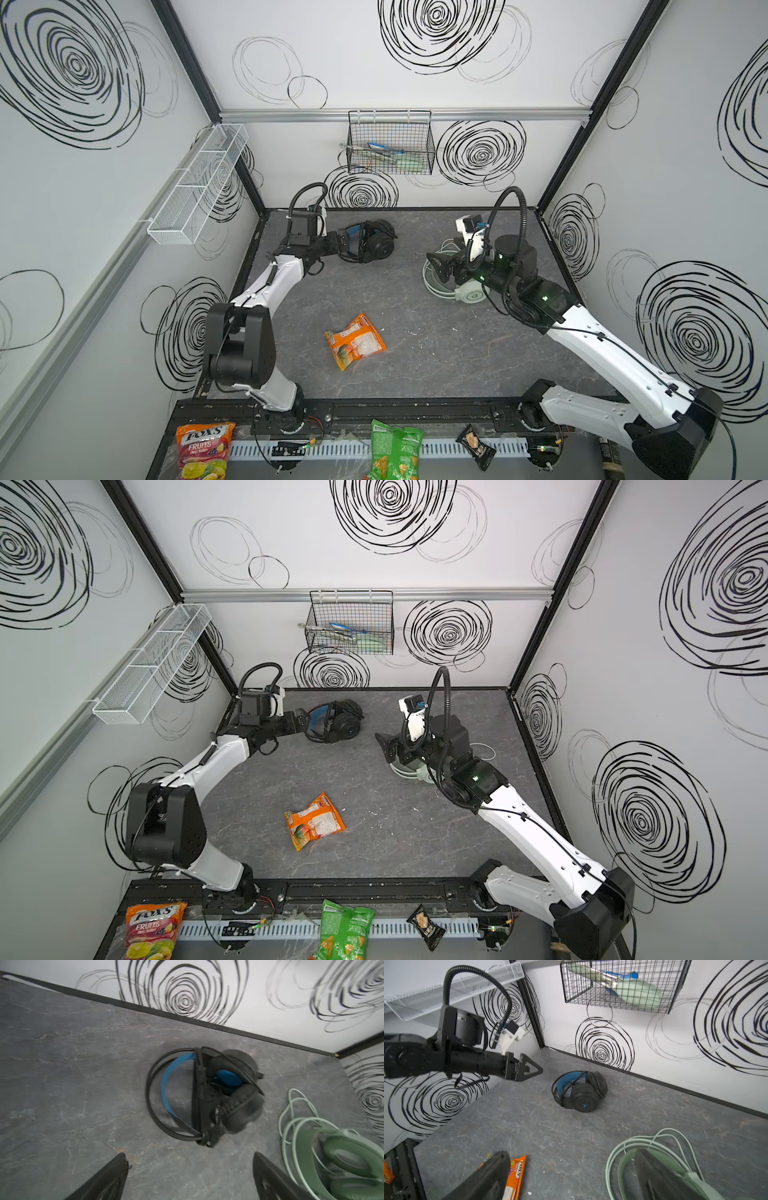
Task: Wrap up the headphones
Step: 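Carry the wrapped black headset farther from the robot and set it down, then move the left gripper to the green headset and grasp its headband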
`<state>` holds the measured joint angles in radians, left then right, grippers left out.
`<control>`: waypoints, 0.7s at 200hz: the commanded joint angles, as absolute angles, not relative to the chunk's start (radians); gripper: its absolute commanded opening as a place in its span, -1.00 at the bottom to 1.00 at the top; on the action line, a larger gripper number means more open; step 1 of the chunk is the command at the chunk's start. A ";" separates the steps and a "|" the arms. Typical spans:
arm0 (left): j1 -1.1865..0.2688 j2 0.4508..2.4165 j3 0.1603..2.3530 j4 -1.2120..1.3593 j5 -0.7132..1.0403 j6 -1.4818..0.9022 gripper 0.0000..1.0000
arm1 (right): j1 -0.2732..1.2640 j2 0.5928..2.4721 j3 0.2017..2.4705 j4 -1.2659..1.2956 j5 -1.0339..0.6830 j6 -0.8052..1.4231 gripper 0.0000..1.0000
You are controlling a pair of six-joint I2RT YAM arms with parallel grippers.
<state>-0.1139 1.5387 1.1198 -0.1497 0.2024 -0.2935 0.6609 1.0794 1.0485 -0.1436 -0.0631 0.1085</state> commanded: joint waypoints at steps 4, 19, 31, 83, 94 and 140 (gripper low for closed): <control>-0.228 1.415 1.052 -0.141 0.164 -0.346 0.92 | 0.658 1.100 1.054 -0.171 -0.044 0.128 0.95; -0.306 1.355 1.013 -0.139 0.151 -0.395 0.93 | 0.657 1.097 1.059 -0.179 -0.029 0.133 0.95; -0.379 1.331 0.995 -0.131 0.139 -0.424 0.92 | 0.657 1.093 1.061 -0.184 -0.018 0.136 0.95; -0.656 1.443 1.033 -0.119 -0.046 -0.564 0.92 | 0.632 1.024 0.957 -0.197 0.035 0.130 0.95; -0.696 1.488 1.060 -0.112 -0.073 -0.583 0.92 | 0.617 0.999 0.918 -0.192 0.030 0.133 0.95; -0.760 1.721 1.216 -0.122 -0.128 -0.631 0.92 | 0.538 0.895 0.794 -0.176 0.008 0.129 0.95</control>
<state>-0.7513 1.6360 1.1259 -0.1555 -0.0563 -0.5770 0.5755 0.9527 0.8398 -0.1841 0.0113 0.1284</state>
